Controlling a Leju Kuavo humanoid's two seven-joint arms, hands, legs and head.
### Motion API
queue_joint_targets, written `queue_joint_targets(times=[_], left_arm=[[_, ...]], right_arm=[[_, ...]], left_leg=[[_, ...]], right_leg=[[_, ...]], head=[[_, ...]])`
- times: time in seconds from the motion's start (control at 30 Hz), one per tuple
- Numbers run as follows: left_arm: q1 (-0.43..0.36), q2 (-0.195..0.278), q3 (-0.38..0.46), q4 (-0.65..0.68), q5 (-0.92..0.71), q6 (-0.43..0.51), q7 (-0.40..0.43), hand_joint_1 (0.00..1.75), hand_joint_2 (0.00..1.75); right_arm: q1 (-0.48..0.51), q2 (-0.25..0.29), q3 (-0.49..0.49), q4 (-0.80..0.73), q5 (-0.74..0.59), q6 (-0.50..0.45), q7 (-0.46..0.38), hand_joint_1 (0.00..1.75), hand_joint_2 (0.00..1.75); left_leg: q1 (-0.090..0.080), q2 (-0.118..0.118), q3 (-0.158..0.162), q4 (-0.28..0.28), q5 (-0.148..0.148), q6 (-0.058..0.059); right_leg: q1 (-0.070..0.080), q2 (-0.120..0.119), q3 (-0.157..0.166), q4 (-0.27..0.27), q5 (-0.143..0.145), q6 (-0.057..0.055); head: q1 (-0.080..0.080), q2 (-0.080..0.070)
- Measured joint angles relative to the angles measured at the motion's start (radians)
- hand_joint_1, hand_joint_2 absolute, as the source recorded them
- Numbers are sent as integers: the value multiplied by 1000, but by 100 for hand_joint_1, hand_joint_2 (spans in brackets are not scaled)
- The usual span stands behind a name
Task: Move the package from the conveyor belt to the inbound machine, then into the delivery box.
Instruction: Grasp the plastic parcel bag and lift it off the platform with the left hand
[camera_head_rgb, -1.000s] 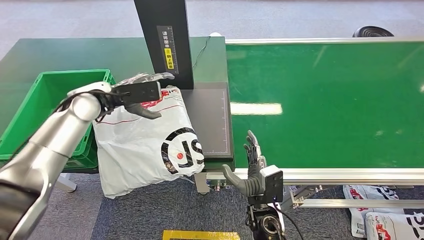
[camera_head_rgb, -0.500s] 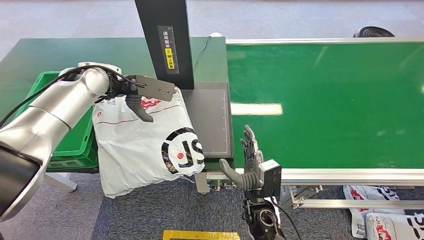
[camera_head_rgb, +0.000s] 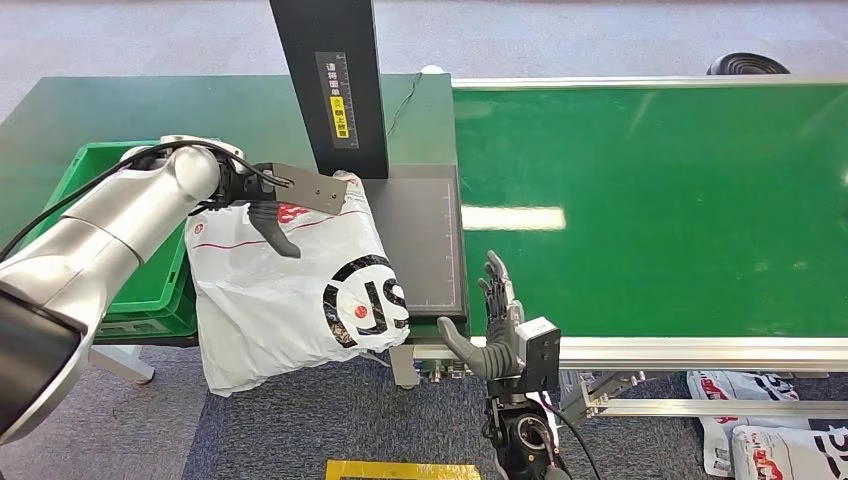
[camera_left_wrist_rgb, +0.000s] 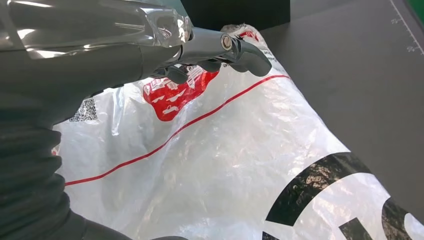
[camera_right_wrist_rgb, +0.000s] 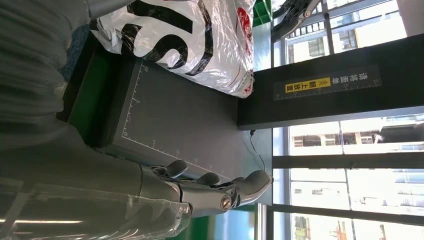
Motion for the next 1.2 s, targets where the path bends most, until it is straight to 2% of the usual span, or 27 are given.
queue_joint_targets(times=[0.5,0.97,1.2], left_arm=[[13,7,-23,14,29,7,-1,0,175],[236,23,-53,75,117,193,-67,0,175],[276,24,-49,84,120,255,-70,0,175]], right_arm=[[0,0,0,5,-2,-3,0,0,175],[6,-4,-1,5,1,-38,15,0,175],[6,-4,-1,5,10,-38,30,0,175]], left_leg=[[0,0,0,0,0,0],[0,0,1,0,0,0],[0,-3,7,-1,-1,0]], right_leg=[[0,0,0,0,0,0],[0,0,1,0,0,0],[0,-2,8,0,-2,1]], head=[[0,0],[0,0],[0,0]])
